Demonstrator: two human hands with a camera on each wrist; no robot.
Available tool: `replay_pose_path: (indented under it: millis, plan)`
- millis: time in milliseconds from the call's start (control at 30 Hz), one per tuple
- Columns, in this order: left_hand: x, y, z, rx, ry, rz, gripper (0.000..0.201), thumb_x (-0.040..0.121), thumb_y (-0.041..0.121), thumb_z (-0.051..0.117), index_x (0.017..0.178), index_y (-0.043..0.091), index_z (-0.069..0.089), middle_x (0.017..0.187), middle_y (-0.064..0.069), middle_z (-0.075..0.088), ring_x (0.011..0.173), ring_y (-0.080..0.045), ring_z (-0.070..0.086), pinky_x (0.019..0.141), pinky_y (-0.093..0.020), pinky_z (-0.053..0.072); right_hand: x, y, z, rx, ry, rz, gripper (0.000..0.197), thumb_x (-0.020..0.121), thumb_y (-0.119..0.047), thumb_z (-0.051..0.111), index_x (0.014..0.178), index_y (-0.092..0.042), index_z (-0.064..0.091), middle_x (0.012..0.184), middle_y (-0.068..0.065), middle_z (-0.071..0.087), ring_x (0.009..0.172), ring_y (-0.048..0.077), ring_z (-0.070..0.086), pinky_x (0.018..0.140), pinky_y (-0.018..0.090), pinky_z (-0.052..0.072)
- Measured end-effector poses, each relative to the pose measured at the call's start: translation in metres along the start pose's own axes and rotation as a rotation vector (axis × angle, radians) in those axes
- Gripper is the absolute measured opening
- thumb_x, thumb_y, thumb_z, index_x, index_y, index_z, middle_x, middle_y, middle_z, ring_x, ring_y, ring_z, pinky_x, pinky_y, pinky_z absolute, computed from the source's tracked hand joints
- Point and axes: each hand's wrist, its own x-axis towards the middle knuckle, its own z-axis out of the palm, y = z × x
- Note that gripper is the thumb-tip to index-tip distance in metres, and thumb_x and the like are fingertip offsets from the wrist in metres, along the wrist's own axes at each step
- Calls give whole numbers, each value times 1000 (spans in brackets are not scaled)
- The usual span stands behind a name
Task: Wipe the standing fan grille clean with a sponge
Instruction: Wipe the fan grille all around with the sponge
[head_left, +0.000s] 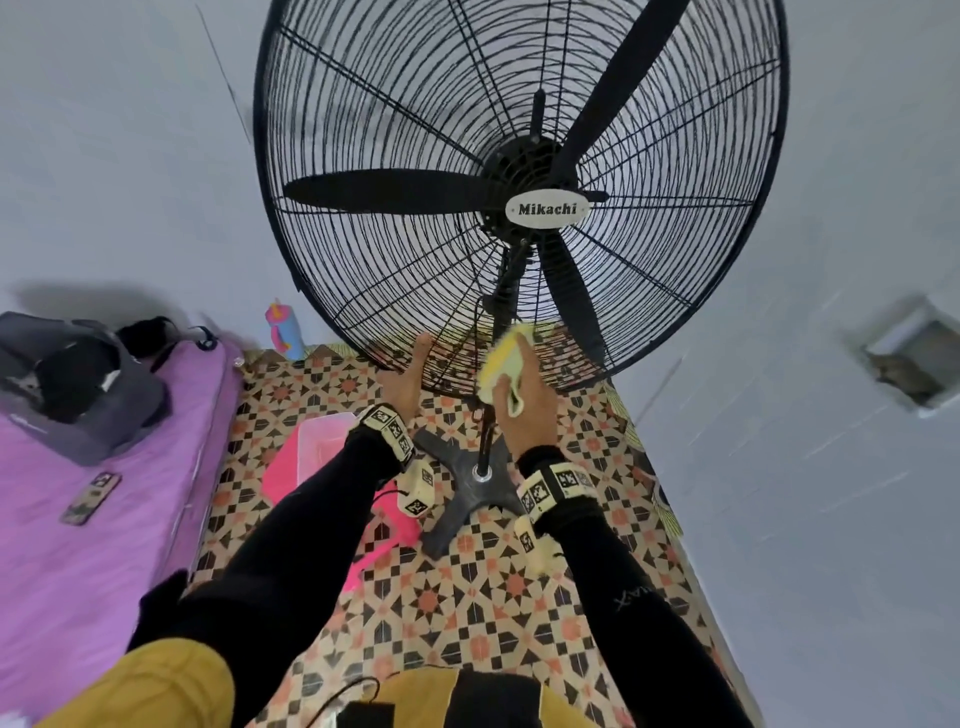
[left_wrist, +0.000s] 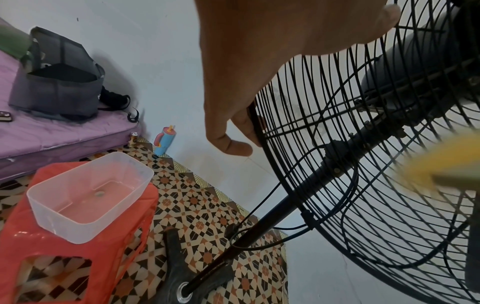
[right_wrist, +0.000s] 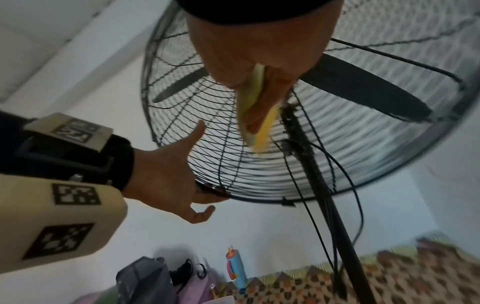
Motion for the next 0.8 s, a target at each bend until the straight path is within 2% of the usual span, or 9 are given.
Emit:
replay_pose_path:
  millis: [100,200,267,333,467,600,667,733,800]
  plan:
    - [9,-6,2,23,22,2,156,51,114,37,157,-1,33,152,-36,40,132,-51,55,107,-64,48,10,-5,-5,-48,-144,-177,52,105,-15,49,156,-18,35,82,-10,59,51,4,44,54,12,42]
    - [-7,8,0,-7,-2,44,156,52,113,41,155,-4,36,150,-34,43,132,-49,55,105,-63,50,8,5,-12,-27,19,49,56,103,-12,49,156,-19,32,81,-21,47,58,0,45,60,5,38]
    - [-9,9,1,5,27,34,165,50,114,39,156,-12,25,149,-35,43,137,-49,49,111,-66,43,9,6,-8,-69,75,163,66,101,-15,52,158,-25,22,78,-9,55,65,1,53,60,17,48]
    - [0,0,3,14,54,2,168,47,115,36,156,-12,21,151,-32,40,139,-48,45,114,-66,39,16,-2,0,-85,19,148,74,101,-19,53,160,-30,10,91,9,67,77,22,65,69,39,59]
    - [5,-4,2,19,61,-26,166,48,114,37,156,-11,23,156,-34,35,143,-51,41,119,-66,31,21,-9,-3,-158,-184,-104,67,105,-22,47,162,-16,12,79,12,64,56,15,51,56,28,49]
    - [-10,7,0,61,72,3,158,50,114,36,137,-17,52,130,-39,59,116,-52,64,104,-61,51,22,-2,-15,-295,-37,164,62,101,-23,54,155,-4,29,95,21,66,80,33,63,70,40,55]
    - [-18,7,1,88,66,28,147,52,114,32,128,-9,63,121,-35,66,107,-45,70,105,-58,48,28,-13,-13,-215,-28,176,56,100,-23,56,149,-1,37,104,20,68,90,34,66,75,42,58]
    - [-16,5,4,77,68,10,160,51,115,30,160,-2,27,160,-30,37,145,-43,42,125,-58,22,36,-28,-9,-123,-78,19,51,103,-24,54,147,-2,41,97,13,70,75,21,65,67,31,58]
    - [-9,2,2,67,89,-13,166,48,116,31,160,-6,19,162,-33,29,149,-47,34,125,-61,19,40,-31,-6,-158,-124,-109,50,105,-25,49,149,-3,39,92,13,70,64,15,59,59,27,54]
